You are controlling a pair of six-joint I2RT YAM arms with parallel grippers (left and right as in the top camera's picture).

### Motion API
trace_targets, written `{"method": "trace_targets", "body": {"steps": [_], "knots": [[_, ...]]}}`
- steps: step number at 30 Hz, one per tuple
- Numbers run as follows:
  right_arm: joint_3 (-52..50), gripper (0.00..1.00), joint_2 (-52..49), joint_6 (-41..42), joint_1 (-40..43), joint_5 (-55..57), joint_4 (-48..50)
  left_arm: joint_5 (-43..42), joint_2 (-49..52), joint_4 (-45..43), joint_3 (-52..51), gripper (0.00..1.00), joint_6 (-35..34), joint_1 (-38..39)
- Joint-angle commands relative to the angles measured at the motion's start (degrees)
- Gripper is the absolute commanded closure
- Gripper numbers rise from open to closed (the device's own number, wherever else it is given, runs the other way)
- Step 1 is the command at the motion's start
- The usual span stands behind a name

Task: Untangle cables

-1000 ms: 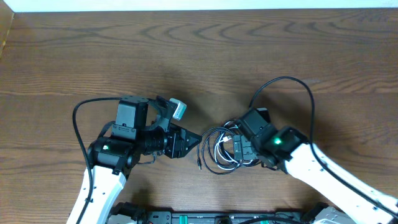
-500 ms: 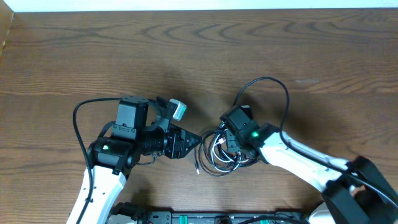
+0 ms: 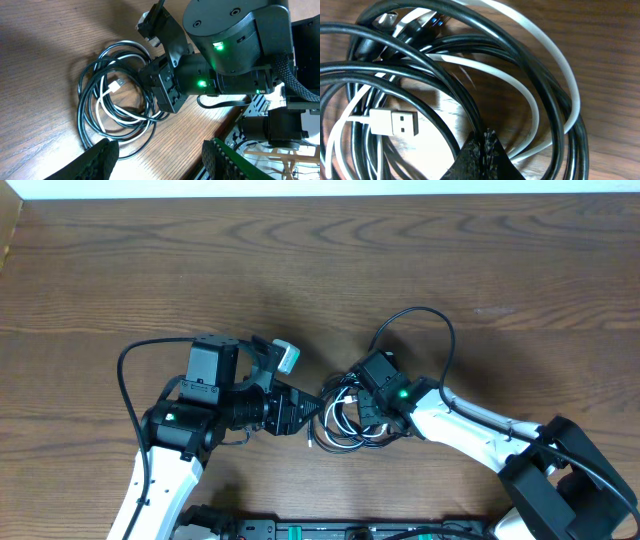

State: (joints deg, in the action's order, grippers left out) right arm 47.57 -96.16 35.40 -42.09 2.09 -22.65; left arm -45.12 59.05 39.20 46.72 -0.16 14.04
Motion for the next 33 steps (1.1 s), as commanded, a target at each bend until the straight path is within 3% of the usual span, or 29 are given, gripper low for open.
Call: {"method": "trace_targets", "body": {"steps": [1, 14, 21, 29, 33], "knots": [[2.3, 0.99, 1.3, -1.9, -0.2, -2.3, 0.1, -0.7, -0.1, 0.2, -0.4, 0.41, 0.2, 0.2], [13.0, 0.99, 29.1, -13.2, 1.2, 5.1, -0.1, -0.8, -0.1, 0.5, -0.4, 0.41, 0.4, 0.5], [13.1, 0.99, 42.1, -13.2, 1.2, 5.0, -0.8, -3.1, 0.1, -3.0, -0.4, 0.41, 3.8, 9.6], [13.1, 0.99, 53.4, -13.2, 1.2, 6.4, -3.1, 11.5, 1.1, -9.6, -0.4, 0.41, 2.1, 20.4], [13.1, 0.99, 56.1, -13.2, 1.2, 6.8, -6.0, 12.2, 1.7, -12.8, -0.4, 0.39, 1.6, 21.4]]}}
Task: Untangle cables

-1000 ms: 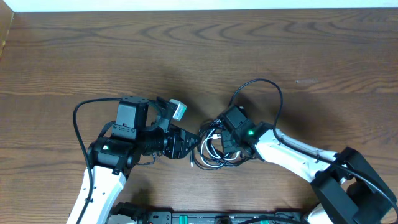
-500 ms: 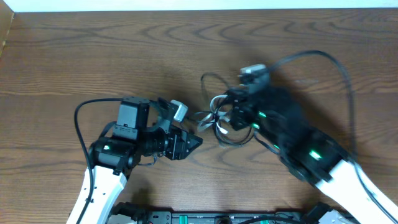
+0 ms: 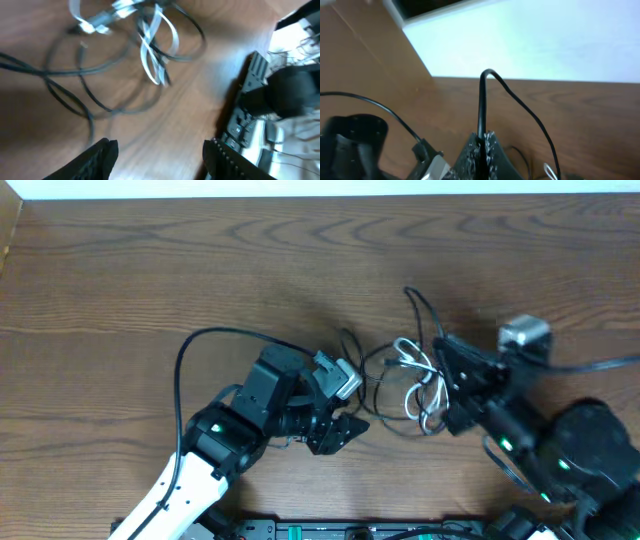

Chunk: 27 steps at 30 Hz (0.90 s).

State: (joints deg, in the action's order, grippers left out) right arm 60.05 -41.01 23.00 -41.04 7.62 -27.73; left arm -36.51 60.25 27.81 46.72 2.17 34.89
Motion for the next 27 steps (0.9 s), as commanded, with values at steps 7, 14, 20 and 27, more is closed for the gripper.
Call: {"method": "trace_targets", "body": {"steps": [7, 14, 20, 27], "knots": [[0.6, 0.29, -1.5, -1.8, 0.1, 20.5, -15.2, 1.1, 0.8, -3.7, -0.4, 0.33, -4.0, 0.6], [0.5, 0.01, -12.2, 1.6, 0.1, 14.7, -27.5, 0.0, 0.8, -3.5, -0.4, 0.33, -4.0, 0.6], [0.2, 0.01, -22.1, 9.1, 0.1, 7.2, -38.6, -0.3, 0.7, -2.7, -0.4, 0.33, -4.0, 0.6], [-7.0, 0.32, -31.9, 16.2, 0.1, 3.3, -34.6, -0.3, 0.7, -2.6, -0.4, 0.33, -4.0, 0.6]]}}
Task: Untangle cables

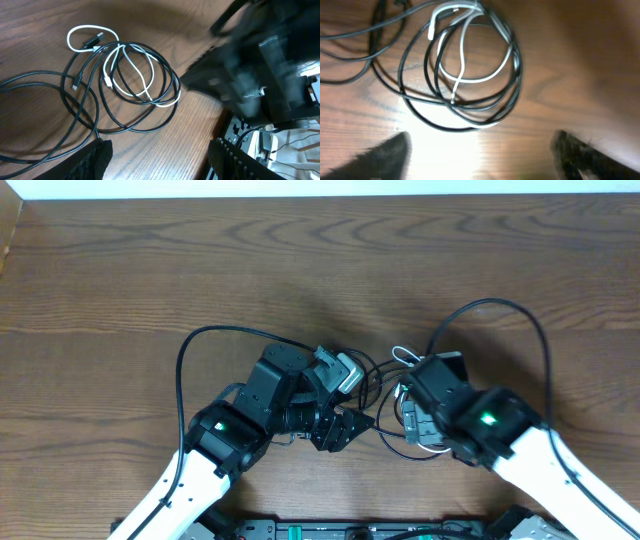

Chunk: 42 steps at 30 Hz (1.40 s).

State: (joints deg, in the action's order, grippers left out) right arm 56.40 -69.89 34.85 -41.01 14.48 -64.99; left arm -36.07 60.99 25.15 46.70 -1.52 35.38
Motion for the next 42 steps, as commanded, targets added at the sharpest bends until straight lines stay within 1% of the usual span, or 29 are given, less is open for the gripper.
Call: {"method": "trace_targets", "body": {"steps": [1, 3, 5, 6, 11, 16, 20, 23, 26, 30, 32, 33, 34, 42], "knots": [[-4.2, 0.45, -3.9, 4.3, 0.1, -4.8, 4.5, -0.8, 0.0, 0.0, -0.4, 0.33, -0.3, 0.1], [-6.0, 0.53, -5.6, 4.3, 0.1, -7.1, 8.7, -0.7, 0.0, 0.0, -0.4, 0.33, -0.3, 0.1], [-7.5, 0.65, -7.0, 4.3, 0.1, -7.6, 12.5, -0.8, 0.0, 0.0, -0.4, 0.33, -0.3, 0.1], [-8.0, 0.67, -7.5, 4.3, 0.1, -7.6, 13.9, -0.7, 0.0, 0.0, -0.4, 0.33, -0.3, 0.1], [-11.8, 0.62, -10.6, 4.3, 0.1, -7.5, 23.0, -0.8, 0.0, 0.2, -0.4, 0.33, -0.3, 0.1], [-15.1, 0.64, -13.4, 4.2, 0.1, -4.9, 32.4, -0.8, 0.0, 0.8, -0.4, 0.33, -0.3, 0.1], [-15.2, 0.65, -14.9, 0.5, 0.2, -2.7, 39.4, -0.8, 0.0, 0.9, -0.4, 0.33, -0.3, 0.1], [-15.2, 0.62, -14.9, -3.3, 0.2, -2.6, 45.2, -0.8, 0.0, 0.9, -0.4, 0.33, -0.3, 0.1], [-15.2, 0.6, -14.9, -3.8, 0.5, -2.7, 49.1, -0.7, 0.0, 0.9, -0.4, 0.33, -0.3, 0.1], [-15.2, 0.63, -14.9, -3.6, 1.2, -4.1, 49.1, -0.7, 0.0, 1.0, -0.4, 0.32, -0.3, 0.1], [-15.2, 0.63, -14.9, -2.2, 1.7, -1.9, 47.0, -0.7, 0.0, 1.0, -0.4, 0.32, -0.3, 0.1], [-15.2, 0.61, -14.8, 1.2, 2.5, 0.7, 44.5, -0.7, 0.0, 1.0, -0.4, 0.32, -0.3, 0.1], [-15.2, 0.6, -14.8, 2.0, 3.7, 0.8, 43.1, -0.7, 0.0, 1.0, -0.4, 0.32, -0.3, 0.1], [-15.2, 0.54, -14.8, 0.6, 7.3, -0.3, 42.6, -0.7, 0.0, 0.9, -0.4, 0.32, -0.3, 0.1]]}}
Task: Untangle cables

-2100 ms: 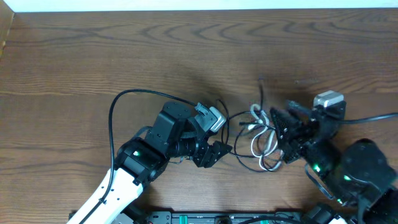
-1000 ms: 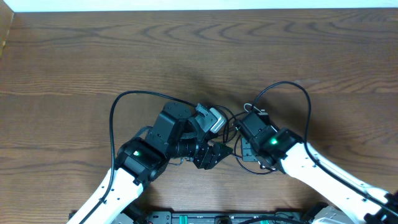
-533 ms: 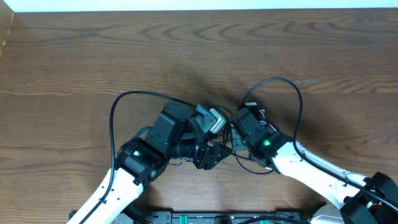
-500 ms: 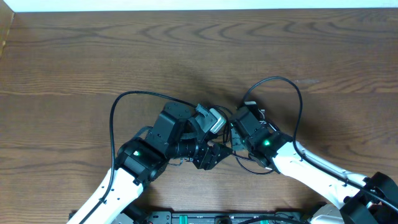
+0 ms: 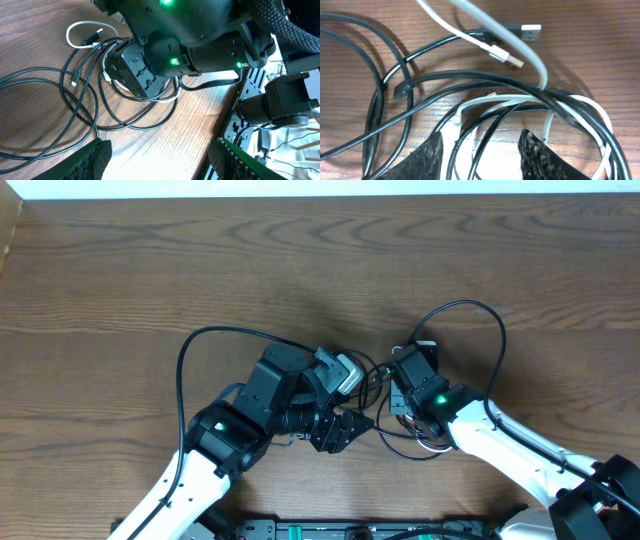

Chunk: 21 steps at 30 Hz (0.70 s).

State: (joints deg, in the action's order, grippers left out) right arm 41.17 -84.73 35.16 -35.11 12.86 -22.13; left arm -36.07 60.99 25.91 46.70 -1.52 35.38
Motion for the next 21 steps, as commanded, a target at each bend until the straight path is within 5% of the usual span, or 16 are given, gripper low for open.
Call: {"method": "trace_targets", "body": {"steps": [1, 7, 16, 21], "knots": [[0.0, 0.54, 0.1, 0.3, 1.8, 1.1, -0.4, -0.7, 0.0, 0.2, -0.4, 0.32, -0.2, 0.1], [0.0, 0.5, 0.1, 0.4, 2.1, -2.6, -0.5, -0.4, 0.0, 0.2, -0.4, 0.32, -0.2, 0.1], [0.1, 0.37, 0.1, -7.4, 2.1, -27.5, 10.7, -0.3, 0.0, 0.1, -0.4, 0.32, -0.2, 0.1], [0.7, 0.48, 0.2, -9.8, 2.6, -44.3, 18.8, -0.3, 0.0, 0.2, -0.4, 0.32, -0.2, 0.1]]}}
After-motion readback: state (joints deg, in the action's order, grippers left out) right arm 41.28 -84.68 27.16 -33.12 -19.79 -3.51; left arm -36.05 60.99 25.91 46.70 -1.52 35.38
